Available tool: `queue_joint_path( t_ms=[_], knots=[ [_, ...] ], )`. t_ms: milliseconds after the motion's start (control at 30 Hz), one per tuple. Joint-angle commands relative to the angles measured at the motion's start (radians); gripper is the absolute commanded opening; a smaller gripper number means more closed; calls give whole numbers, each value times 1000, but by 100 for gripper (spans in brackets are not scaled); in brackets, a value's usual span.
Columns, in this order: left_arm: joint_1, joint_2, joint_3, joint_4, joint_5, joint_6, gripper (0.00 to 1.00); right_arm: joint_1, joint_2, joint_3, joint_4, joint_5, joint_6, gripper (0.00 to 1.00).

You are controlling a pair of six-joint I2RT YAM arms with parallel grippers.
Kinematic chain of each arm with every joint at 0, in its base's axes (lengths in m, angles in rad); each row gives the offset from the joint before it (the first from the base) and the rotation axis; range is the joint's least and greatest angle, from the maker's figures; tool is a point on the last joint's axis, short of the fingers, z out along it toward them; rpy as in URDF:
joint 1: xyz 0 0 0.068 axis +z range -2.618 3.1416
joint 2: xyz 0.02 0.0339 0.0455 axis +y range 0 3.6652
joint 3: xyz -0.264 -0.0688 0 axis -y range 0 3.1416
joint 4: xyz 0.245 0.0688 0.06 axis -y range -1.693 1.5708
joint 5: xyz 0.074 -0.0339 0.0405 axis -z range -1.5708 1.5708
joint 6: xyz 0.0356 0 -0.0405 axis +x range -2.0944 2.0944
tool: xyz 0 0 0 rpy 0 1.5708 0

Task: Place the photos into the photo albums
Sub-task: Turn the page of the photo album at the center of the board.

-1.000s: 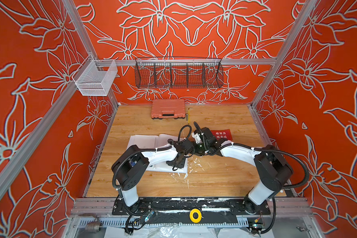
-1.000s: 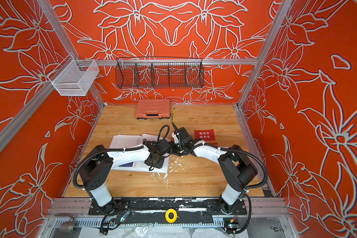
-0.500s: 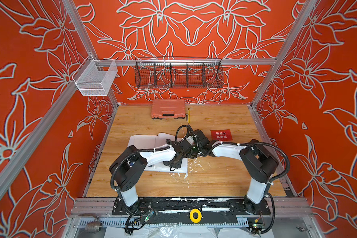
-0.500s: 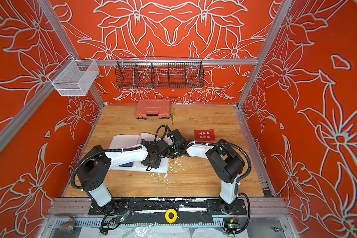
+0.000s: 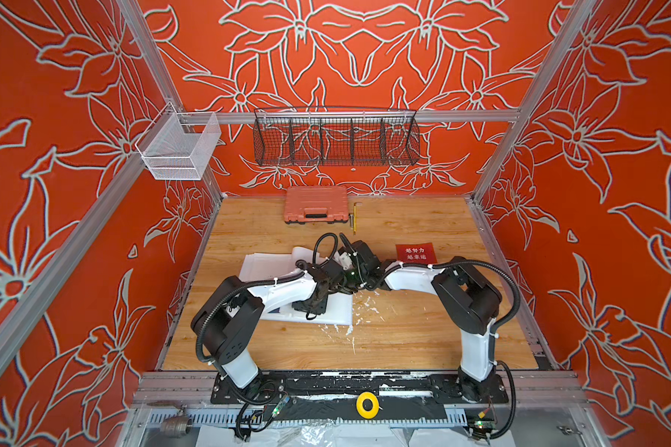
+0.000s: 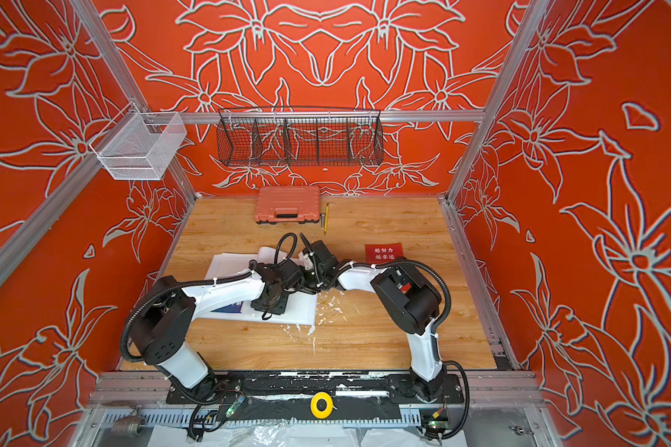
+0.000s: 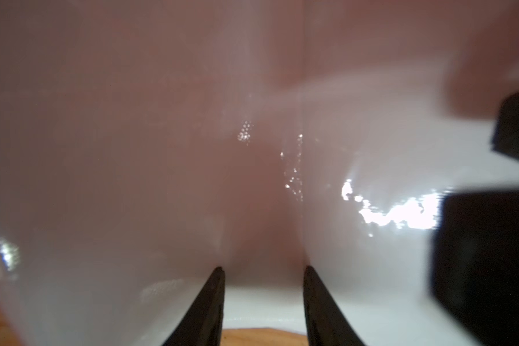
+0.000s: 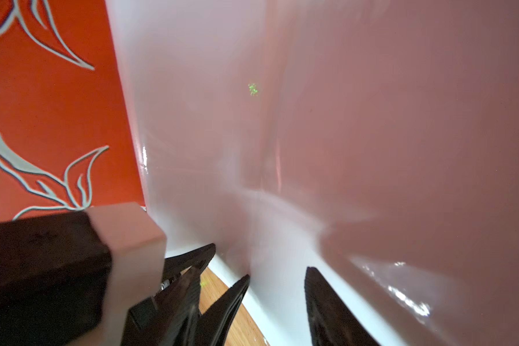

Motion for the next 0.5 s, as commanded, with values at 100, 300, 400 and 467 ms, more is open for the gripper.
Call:
queue_joint_path(
  t_ms=[100, 300, 400, 467],
  knots=[
    [59, -64, -21, -72, -50, -17, 42, 16, 46, 59, 16, -17, 30, 59],
    [71, -111, -19, -88, -57, -19, 43, 27, 108, 127, 19, -36, 35, 60],
    [79, -132, -19, -97, -58, -18, 43, 33, 149, 170, 33, -54, 46, 60],
    [89, -144, -19, -105, -56, -20, 43, 37, 180, 196, 66, -72, 68, 61]
  ],
)
